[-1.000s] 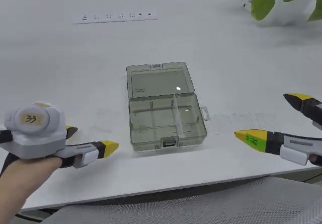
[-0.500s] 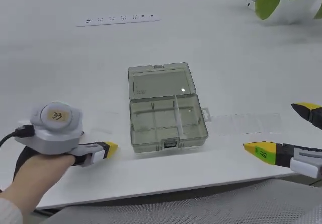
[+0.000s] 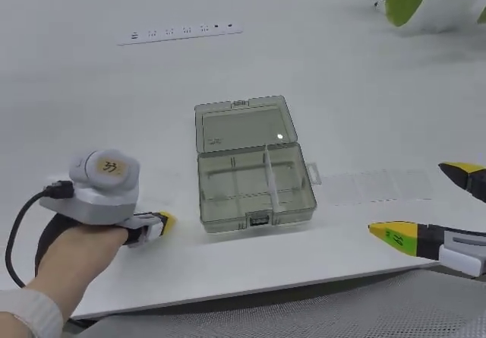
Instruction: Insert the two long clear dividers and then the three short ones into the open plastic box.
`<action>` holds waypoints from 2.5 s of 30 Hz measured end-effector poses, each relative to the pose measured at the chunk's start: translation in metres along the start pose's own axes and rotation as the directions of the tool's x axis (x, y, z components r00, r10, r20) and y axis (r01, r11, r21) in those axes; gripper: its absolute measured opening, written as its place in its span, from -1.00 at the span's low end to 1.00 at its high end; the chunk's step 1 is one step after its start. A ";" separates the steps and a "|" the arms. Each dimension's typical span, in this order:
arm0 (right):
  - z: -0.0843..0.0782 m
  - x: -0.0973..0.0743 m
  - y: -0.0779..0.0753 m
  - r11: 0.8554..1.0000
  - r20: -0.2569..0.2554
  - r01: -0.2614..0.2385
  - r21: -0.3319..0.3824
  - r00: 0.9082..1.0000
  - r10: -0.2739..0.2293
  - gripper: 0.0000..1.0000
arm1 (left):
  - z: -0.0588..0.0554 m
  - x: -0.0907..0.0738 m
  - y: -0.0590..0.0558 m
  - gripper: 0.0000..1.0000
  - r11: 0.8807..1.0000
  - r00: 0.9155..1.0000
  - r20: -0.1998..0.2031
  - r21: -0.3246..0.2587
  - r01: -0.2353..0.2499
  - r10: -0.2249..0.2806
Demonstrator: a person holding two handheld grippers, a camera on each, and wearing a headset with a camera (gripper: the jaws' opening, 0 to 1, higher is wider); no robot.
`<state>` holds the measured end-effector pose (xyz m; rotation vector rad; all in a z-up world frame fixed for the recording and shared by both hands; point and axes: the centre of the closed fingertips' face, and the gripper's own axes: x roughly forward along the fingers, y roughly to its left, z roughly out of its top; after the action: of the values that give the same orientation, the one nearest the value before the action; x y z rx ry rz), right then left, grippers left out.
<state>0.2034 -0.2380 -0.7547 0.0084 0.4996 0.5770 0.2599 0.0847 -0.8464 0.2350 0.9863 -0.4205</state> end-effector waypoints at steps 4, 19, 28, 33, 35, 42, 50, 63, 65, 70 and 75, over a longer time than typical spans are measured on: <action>-0.001 0.000 0.001 1.000 -0.001 0.001 0.008 1.000 -0.001 0.96 | 0.001 0.000 0.000 -0.34 1.000 1.000 -0.002 -0.003 -0.003 0.003; -0.005 0.005 0.009 1.000 -0.011 -0.023 0.007 1.000 0.023 0.91 | 0.000 -0.001 -0.003 -0.38 1.000 0.999 0.040 -0.005 0.019 -0.018; -0.005 0.005 0.010 1.000 -0.014 -0.025 0.010 1.000 0.026 0.88 | 0.001 -0.003 -0.003 -0.39 1.000 0.999 0.044 -0.006 0.028 -0.028; -0.006 0.005 0.013 0.999 -0.017 -0.030 0.010 0.999 0.030 0.87 | 0.001 -0.004 -0.005 -0.39 0.999 0.998 0.050 -0.011 0.038 -0.037; -0.006 0.005 0.014 0.999 -0.017 -0.032 0.014 0.999 0.032 0.87 | 0.001 -0.004 -0.005 -0.39 0.999 0.998 0.050 -0.014 0.039 -0.038; -0.007 0.007 0.018 0.999 -0.019 -0.038 0.019 0.999 0.038 0.86 | 0.001 -0.006 -0.004 -0.40 0.998 0.997 0.058 -0.033 0.050 -0.048; -0.006 0.009 0.021 0.999 -0.021 -0.039 0.024 0.999 0.040 0.86 | 0.004 -0.009 -0.001 -0.40 0.996 0.995 0.084 -0.065 0.060 -0.055; -0.002 0.017 0.033 0.998 -0.023 -0.061 0.030 0.998 0.062 0.84 | 0.009 -0.019 -0.001 -0.40 0.992 0.988 0.139 -0.096 0.086 -0.072; -0.002 0.018 0.035 0.997 -0.022 -0.067 0.032 0.997 0.067 0.84 | 0.009 -0.020 0.001 -0.40 0.991 0.987 0.146 -0.102 0.089 -0.074; -0.002 0.021 0.037 0.997 -0.036 -0.071 0.030 0.997 0.072 0.82 | 0.017 -0.030 0.000 -0.40 0.988 0.979 0.186 -0.111 0.107 -0.085; -0.001 0.022 0.036 0.997 -0.038 -0.066 0.042 0.997 0.068 0.80 | 0.028 -0.037 -0.002 -0.40 0.988 0.971 0.220 -0.099 0.119 -0.095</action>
<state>0.2004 -0.1964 -0.7602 0.0528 0.5513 0.6336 0.2622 0.0810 -0.8003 0.0335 0.8094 -0.4773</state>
